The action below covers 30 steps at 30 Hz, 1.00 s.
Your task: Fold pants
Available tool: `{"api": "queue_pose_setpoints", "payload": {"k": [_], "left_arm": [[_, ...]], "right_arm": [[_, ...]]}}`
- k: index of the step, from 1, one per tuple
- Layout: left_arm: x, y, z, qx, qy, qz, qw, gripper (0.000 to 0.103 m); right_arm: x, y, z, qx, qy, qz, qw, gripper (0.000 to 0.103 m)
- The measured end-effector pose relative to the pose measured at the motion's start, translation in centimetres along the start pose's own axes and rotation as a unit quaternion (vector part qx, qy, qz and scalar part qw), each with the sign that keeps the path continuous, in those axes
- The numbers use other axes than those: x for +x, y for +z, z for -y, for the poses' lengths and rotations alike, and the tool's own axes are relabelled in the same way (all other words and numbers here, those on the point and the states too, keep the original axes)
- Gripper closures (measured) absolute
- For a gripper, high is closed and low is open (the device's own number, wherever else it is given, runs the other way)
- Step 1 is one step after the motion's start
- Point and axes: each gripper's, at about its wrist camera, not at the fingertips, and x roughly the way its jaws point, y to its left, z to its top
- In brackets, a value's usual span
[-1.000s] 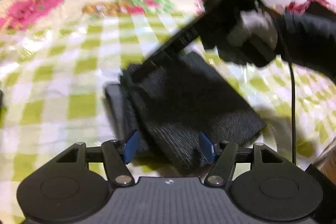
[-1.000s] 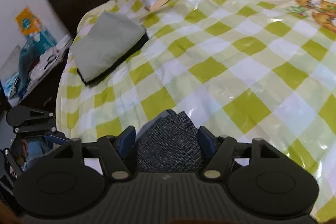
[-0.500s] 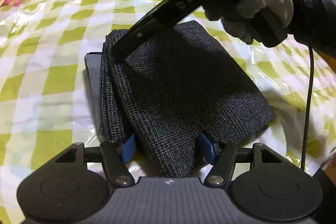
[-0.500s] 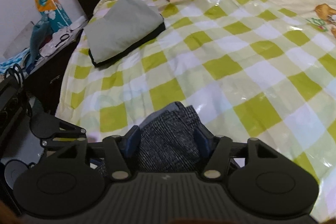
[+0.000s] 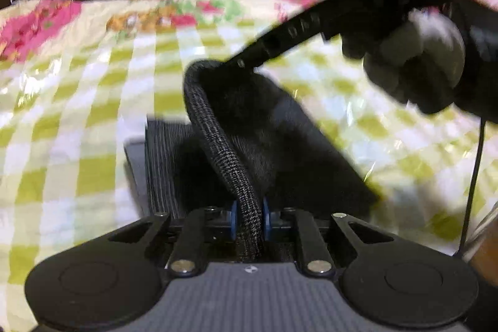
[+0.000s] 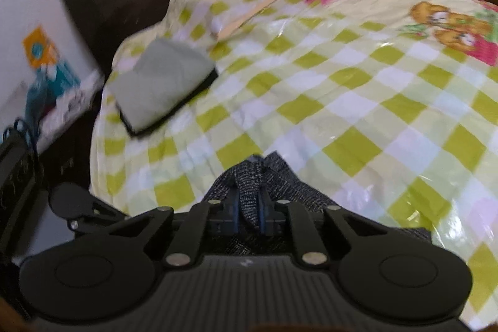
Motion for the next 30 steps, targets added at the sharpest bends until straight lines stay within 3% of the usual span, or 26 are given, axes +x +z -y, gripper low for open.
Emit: {"api": "queue_pose_setpoints", "payload": {"k": [4,7,11,16,24,30], "left_arm": [[-1.7,1.4,-2.2,-0.029,-0.001,0.043,0.9987,0.075],[-0.8,0.3,-4.5,-0.063,0.013,0.037,0.9973,0.075],[1.7,-2.5,-6.9,-0.108,0.022,0.004,0.9939,0.075],[2.3,-3.9,-8.5,-0.129,0.023,0.007,0.9914,0.073],[2.7,-4.9,-9.6,-0.156,0.017,0.022,0.9874,0.065],[1.9,-4.5,-8.6,-0.139,0.030,0.012,0.9898,0.058]], "right_arm": [[-2.1,1.8,-0.1,0.016,-0.026,0.035,0.999,0.091],[-0.9,3.3,0.0,0.023,-0.030,0.039,0.999,0.091],[5.3,4.2,0.1,0.017,-0.025,0.000,1.000,0.091],[11.7,3.0,-0.1,0.009,-0.025,-0.035,0.999,0.088],[13.2,1.2,1.6,0.086,-0.012,0.019,0.996,0.083],[11.9,1.9,3.9,0.193,0.036,0.064,0.978,0.071]]}}
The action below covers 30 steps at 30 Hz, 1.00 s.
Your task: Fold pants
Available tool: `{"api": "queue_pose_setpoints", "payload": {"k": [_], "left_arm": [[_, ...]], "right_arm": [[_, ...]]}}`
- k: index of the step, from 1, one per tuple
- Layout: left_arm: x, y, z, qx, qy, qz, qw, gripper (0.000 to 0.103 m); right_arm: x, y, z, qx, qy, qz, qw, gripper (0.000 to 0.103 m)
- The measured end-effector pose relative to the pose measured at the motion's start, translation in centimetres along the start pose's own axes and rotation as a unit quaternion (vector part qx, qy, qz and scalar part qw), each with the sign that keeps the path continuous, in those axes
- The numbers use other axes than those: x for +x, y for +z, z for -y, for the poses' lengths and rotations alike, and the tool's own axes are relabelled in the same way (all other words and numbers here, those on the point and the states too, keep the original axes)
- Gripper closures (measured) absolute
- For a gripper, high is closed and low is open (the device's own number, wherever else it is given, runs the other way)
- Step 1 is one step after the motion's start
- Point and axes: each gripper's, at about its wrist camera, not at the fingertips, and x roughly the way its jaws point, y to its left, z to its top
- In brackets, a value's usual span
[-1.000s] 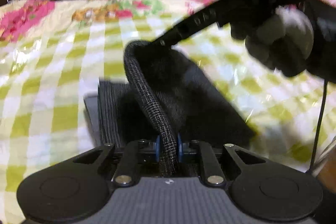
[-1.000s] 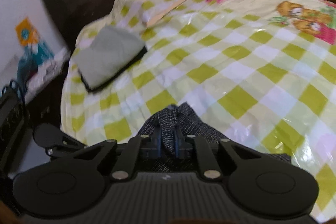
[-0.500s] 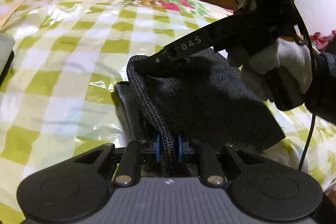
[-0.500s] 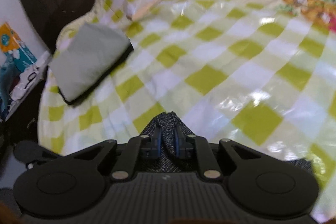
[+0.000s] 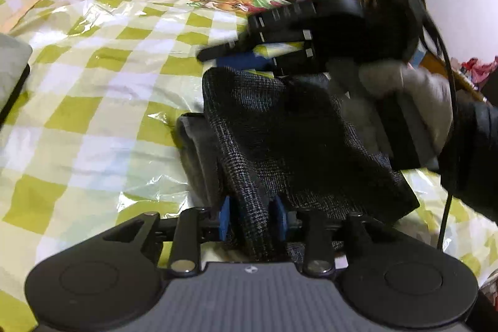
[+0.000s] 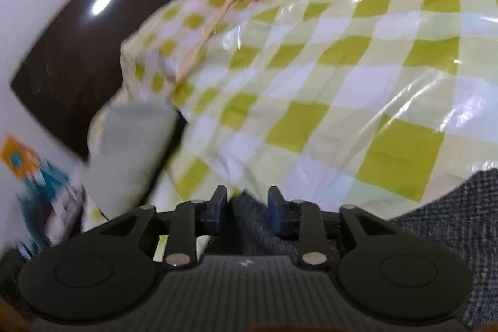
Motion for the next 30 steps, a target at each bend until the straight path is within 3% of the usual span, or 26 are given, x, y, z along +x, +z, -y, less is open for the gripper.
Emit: {"api": "queue_pose_setpoints", "payload": {"k": [8,10,17,20,22,24,26,30], "left_arm": [[-2.3,1.7,0.9,0.035,0.055,0.024,0.9976,0.056],[-2.8,2.7,1.4,0.052,0.059,0.042,0.9960,0.056],[0.2,7.4,3.7,0.100,0.012,0.106,0.9892,0.055],[2.9,8.2,4.0,0.102,0.005,0.107,0.9890,0.055],[4.6,8.3,3.9,0.115,0.042,0.103,0.9871,0.054],[6.1,7.8,3.5,0.119,0.086,0.071,0.9866,0.055],[7.3,7.0,2.6,0.110,0.092,0.038,0.9889,0.055],[7.3,6.6,2.8,0.113,0.106,0.042,0.9871,0.054]], "right_arm": [[-3.3,2.1,-4.2,-0.059,-0.002,0.064,0.996,0.070],[-5.4,1.5,-4.5,-0.070,-0.016,0.079,0.994,0.064],[-11.1,-2.3,-2.9,-0.080,-0.099,0.100,0.987,0.058],[-11.3,-3.3,-1.1,-0.059,-0.115,0.093,0.987,0.058],[-10.7,-3.6,0.2,-0.040,-0.110,0.088,0.989,0.058],[-9.9,-3.5,1.2,-0.030,-0.104,0.085,0.990,0.058],[-8.3,-3.2,1.7,-0.036,-0.108,0.068,0.991,0.058],[-5.3,-3.1,2.4,-0.028,-0.078,0.044,0.996,0.053]]}}
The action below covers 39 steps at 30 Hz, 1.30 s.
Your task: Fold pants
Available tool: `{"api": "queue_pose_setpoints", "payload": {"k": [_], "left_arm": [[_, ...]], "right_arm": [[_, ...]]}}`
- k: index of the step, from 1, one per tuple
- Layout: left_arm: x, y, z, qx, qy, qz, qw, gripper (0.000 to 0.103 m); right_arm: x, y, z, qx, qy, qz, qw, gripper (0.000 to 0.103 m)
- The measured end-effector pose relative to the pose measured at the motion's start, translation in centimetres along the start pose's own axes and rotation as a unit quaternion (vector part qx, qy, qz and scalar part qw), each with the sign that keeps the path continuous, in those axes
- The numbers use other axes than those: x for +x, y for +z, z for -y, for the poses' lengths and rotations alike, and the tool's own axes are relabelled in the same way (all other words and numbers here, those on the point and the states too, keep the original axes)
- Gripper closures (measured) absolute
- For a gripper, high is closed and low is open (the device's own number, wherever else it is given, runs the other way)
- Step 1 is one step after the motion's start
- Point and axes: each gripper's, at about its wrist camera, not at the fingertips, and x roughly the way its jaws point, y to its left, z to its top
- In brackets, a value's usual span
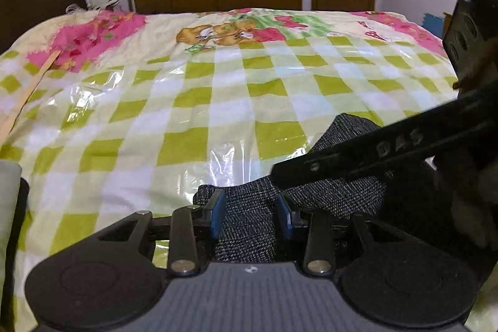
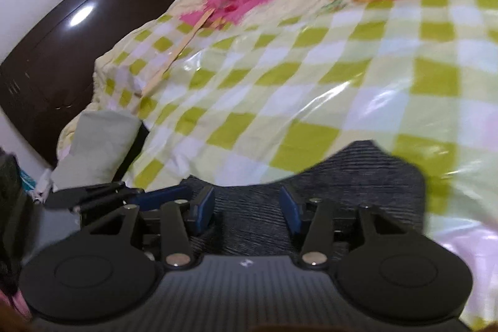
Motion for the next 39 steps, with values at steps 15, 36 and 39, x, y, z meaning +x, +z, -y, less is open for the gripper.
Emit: {"api": "queue_pose_setpoints", "payload": {"k": [15,36,39], "left_arm": [[-4.1,-1.1,1.0,-0.001,-0.019,0.002,0.9998,0.053],[-2.3,-1.5,5.6,0.055,-0.052,-0.019,0.9970,0.034],[-2.0,-1.3,6.3,0.052,-0.045,-0.018,0.9975,0.031]], "right_arm": [[-11.9,-5.0,3.7,0.097,-0.088,0.058,0.990,0.044],[-13.3,-10.6,5.7,0.200,-0.039,0.002,0.979,0.076],[-15.0,-10.2,6.0,0.203,-0.078,0.007,0.976,0.078]]}}
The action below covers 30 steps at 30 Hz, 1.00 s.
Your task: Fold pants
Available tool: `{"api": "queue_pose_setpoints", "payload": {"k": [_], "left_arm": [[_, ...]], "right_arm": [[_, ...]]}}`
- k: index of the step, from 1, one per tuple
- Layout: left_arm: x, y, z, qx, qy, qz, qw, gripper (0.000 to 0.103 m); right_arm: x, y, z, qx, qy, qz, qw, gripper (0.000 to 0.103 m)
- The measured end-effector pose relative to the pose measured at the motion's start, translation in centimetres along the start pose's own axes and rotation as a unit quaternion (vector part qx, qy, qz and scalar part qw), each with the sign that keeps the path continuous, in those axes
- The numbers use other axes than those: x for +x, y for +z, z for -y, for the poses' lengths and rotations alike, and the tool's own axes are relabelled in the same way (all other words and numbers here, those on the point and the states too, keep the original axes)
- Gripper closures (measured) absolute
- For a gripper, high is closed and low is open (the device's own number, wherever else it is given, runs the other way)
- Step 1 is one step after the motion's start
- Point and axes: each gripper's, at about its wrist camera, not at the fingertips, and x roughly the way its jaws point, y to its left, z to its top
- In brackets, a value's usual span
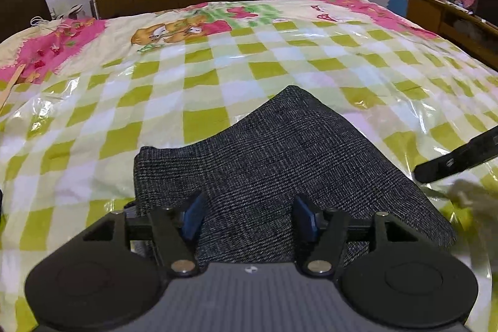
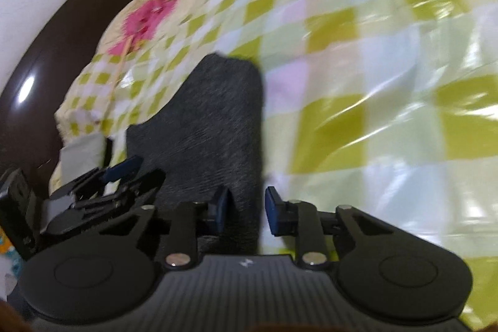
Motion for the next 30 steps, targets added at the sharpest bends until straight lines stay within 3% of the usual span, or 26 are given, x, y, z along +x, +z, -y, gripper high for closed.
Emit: {"api": "queue_pose_setpoints", "payload": {"k": [3,6,9,15,20,22,24,26,30], "left_arm": [[-0.3,0.0,-0.5,-0.010,-0.006,-0.002,0.9999,0.032],[-1.1,0.1,-1.1,-0.023,-0.009,-0.003,0.9997,0.032],[-2.8,-0.3,-2.3,-0.048,-0.014,0.004,0.9987,0.032],[-4.1,-1.9,-4.3,-0.084,-0.040,0.002,0.9957,0.027],[-4.6,-2.5,-4.6,-0.094,-0.022,0.019,0.9951,0.026],[-5.3,-2.6,-5.0,-0.094,0.015,0.026,0.9951,0.027],[-6.9,-2.7,-5.6,-0.104,0.029,0.052,0.9927,0.022],[-6.6,-2.5,-6.3,-0.119,0.017,0.042,0.9918,0.019],[-3.6,-2.2,-6.2,-0.131,-0.009,0.014,0.9913,0.024]], "right_arm": [[-1.5,0.5,-1.2,-0.023,-0.036,0.019,0.999,0.077],[-2.2,0.7,-2.8,-0.032,-0.014,0.033,0.999,0.076],[-1.0,1.3,-4.6,-0.055,-0.006,0.033,0.998,0.061],[2.0,1.8,-3.6,-0.047,-0.005,0.013,0.999,0.053],[4.2,1.3,-2.5,-0.027,0.018,-0.025,0.999,0.044],[4.8,1.1,-2.7,-0.035,0.028,-0.028,0.999,0.039],[5.1,1.2,-2.8,-0.035,0.035,-0.029,0.998,0.038],[4.8,1.3,-2.9,-0.041,0.043,-0.028,0.998,0.037],[5.3,1.5,-2.4,-0.040,0.055,-0.026,0.997,0.037]]}}
